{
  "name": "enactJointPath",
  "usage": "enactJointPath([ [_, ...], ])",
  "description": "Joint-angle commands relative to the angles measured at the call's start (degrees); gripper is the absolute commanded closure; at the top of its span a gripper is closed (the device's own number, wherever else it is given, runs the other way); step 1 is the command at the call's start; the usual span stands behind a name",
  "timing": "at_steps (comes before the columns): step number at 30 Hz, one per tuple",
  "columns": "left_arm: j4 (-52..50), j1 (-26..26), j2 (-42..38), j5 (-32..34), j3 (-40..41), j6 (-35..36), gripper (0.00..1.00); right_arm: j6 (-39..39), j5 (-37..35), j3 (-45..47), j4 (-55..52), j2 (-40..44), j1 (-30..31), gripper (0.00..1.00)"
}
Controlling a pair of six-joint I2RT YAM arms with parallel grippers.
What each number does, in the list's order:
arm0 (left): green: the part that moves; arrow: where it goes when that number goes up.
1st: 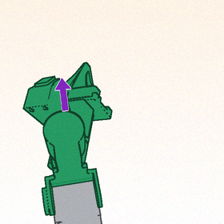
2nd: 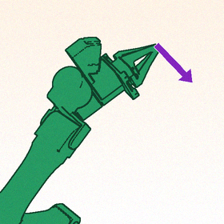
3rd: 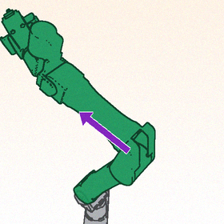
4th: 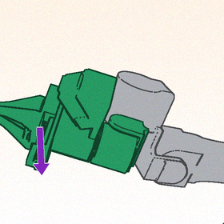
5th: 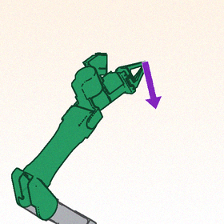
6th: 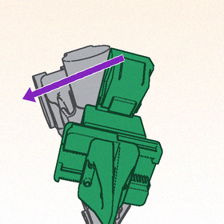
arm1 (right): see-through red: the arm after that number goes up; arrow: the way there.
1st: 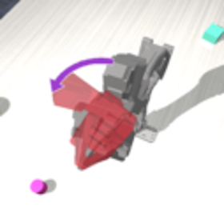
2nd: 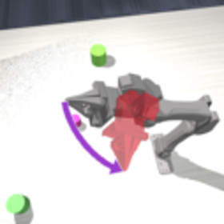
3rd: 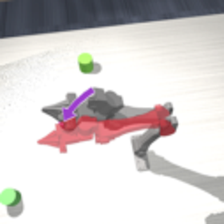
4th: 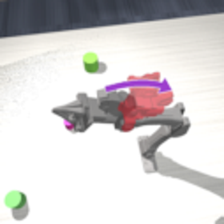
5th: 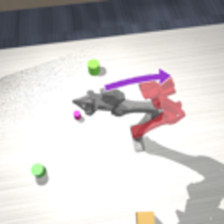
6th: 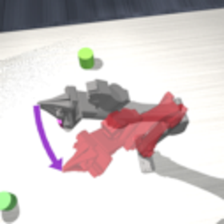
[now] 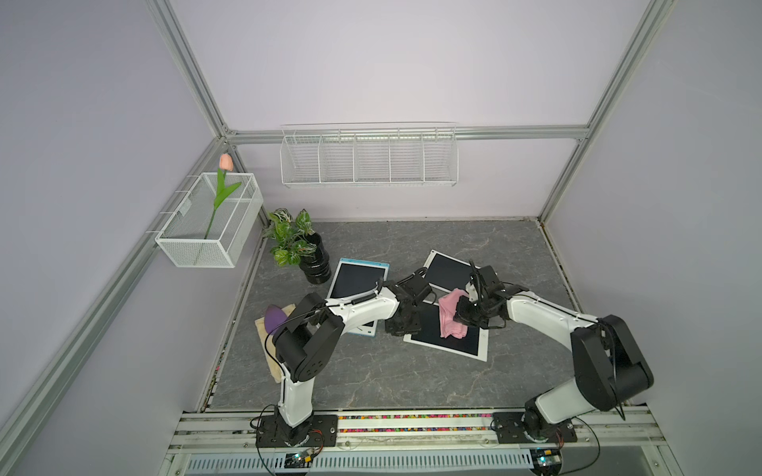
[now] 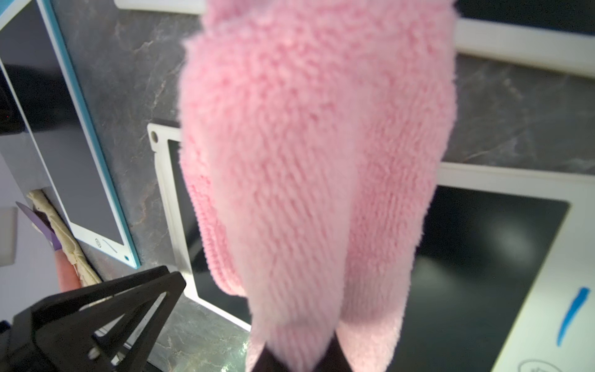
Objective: Wipe the drawing tablet
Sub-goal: Wipe the dirt from the drawing tablet.
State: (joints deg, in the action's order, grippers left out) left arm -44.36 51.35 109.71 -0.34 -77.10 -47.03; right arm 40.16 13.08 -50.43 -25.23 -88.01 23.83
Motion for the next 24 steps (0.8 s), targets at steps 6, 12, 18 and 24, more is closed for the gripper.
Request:
enactJointPath([
  [6, -6.40, -5.29, 5.87, 1.97, -11.19, 5.31, 0.64, -1.36, -0.82, -3.51, -4.53, 5.30, 3.07, 0.93],
  [12, -7.13, -5.93, 12.23, 0.36, -18.22, 9.29, 0.65, 1.10, -3.30, -1.08, -6.16, 9.60, 7.08, 0.93],
  [18, -5.77, -5.94, 14.37, -0.71, -19.56, 8.63, 0.65, 2.34, -6.57, -0.28, -9.62, 13.28, 9.30, 0.93],
  [24, -6.40, -5.83, 14.31, -0.41, -20.23, 9.43, 0.65, 3.11, -6.75, 3.15, -9.75, 14.54, 10.36, 0.93],
])
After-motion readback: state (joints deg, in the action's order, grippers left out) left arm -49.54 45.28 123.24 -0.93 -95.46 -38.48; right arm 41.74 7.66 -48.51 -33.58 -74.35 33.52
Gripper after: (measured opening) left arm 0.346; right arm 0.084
